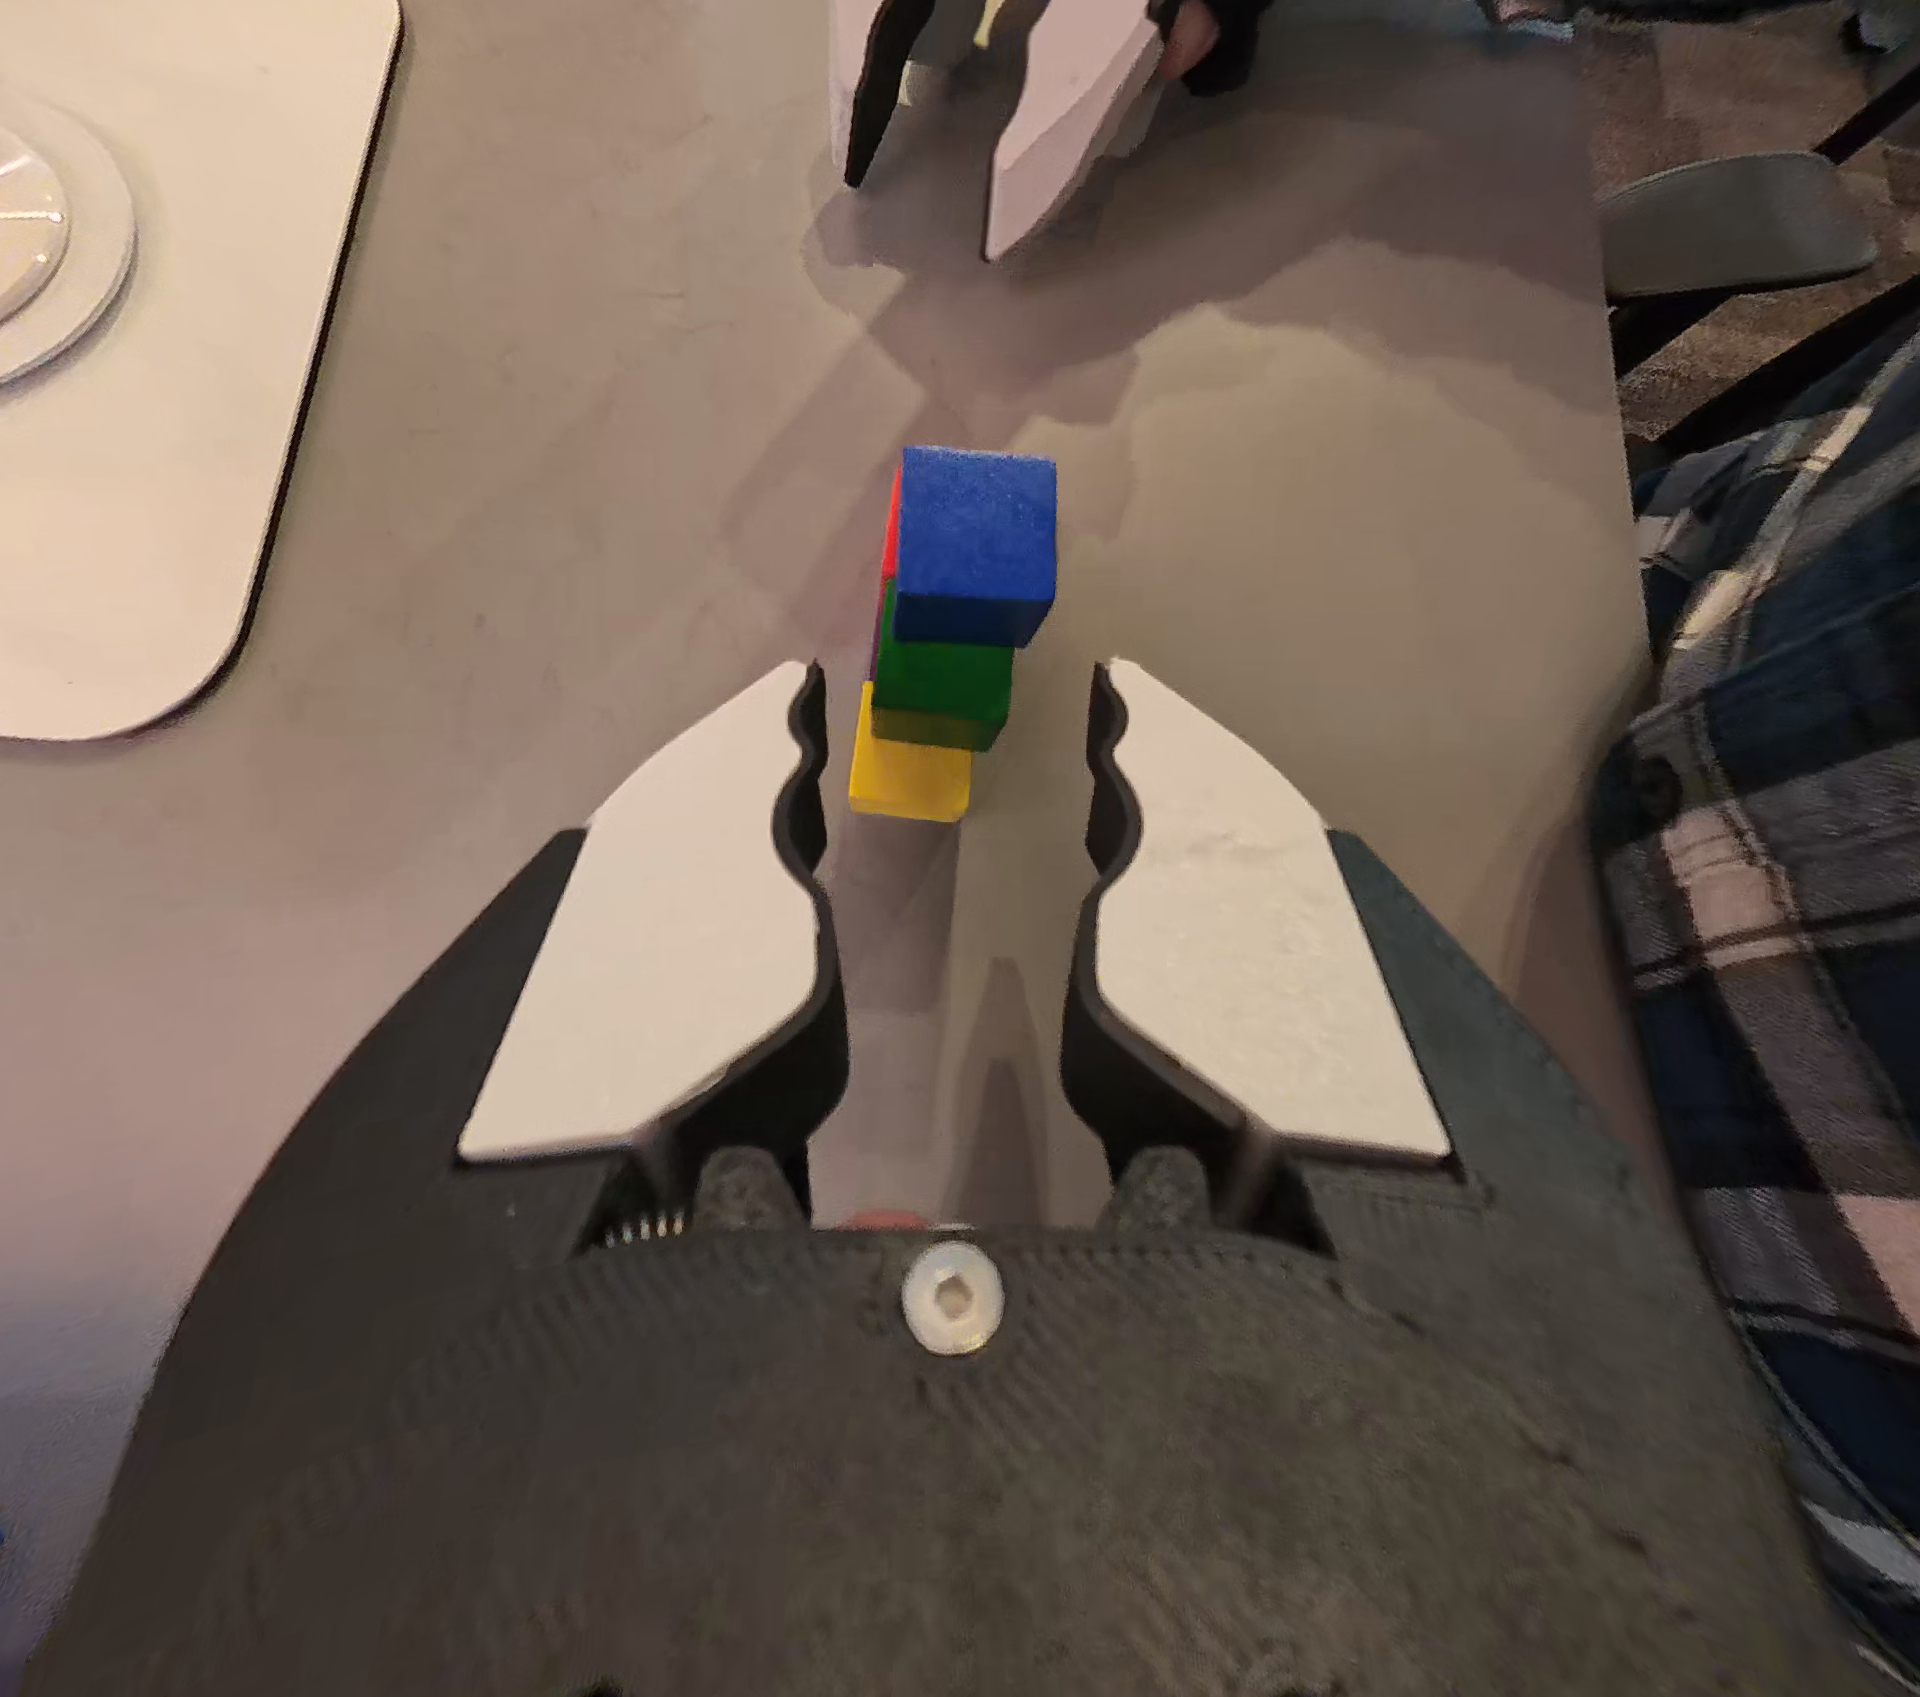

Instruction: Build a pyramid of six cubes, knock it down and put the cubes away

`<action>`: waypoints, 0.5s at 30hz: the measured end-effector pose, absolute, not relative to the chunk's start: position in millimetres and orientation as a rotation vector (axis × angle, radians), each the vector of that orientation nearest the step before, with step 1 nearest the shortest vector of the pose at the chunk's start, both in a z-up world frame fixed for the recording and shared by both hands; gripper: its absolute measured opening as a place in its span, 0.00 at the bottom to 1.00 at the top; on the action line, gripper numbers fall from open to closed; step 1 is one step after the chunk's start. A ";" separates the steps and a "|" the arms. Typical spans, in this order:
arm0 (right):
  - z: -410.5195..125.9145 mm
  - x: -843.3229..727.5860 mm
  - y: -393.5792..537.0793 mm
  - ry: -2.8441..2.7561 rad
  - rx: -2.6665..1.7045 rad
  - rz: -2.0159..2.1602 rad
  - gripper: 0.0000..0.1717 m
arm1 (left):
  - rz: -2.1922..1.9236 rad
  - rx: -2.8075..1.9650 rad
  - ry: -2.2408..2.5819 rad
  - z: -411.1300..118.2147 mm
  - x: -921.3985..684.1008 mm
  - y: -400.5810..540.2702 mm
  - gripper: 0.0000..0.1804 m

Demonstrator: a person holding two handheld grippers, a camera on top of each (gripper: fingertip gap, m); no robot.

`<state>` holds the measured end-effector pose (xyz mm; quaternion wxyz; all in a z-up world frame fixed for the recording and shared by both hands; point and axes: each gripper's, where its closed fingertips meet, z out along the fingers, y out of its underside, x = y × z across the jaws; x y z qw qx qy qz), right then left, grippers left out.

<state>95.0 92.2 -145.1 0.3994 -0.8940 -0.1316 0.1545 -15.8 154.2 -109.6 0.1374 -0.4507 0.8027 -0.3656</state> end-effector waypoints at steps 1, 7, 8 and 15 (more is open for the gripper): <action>-143.6 89.6 94.5 -0.355 -2.248 0.404 0.28 | -1.045 -1.309 2.321 -111.2 -16.8 154.9 0.26; -149.2 64.8 105.0 -0.503 -2.265 0.411 0.36 | -0.990 -1.357 2.314 -124.9 -22.7 159.6 0.28; -149.0 63.1 107.0 -0.518 -2.262 0.415 0.36 | -0.981 -1.365 2.310 -126.9 -23.0 160.9 0.28; -150.8 53.7 120.7 -0.611 -2.262 0.424 0.34 | -0.941 -1.410 2.317 -138.3 -20.4 168.4 0.27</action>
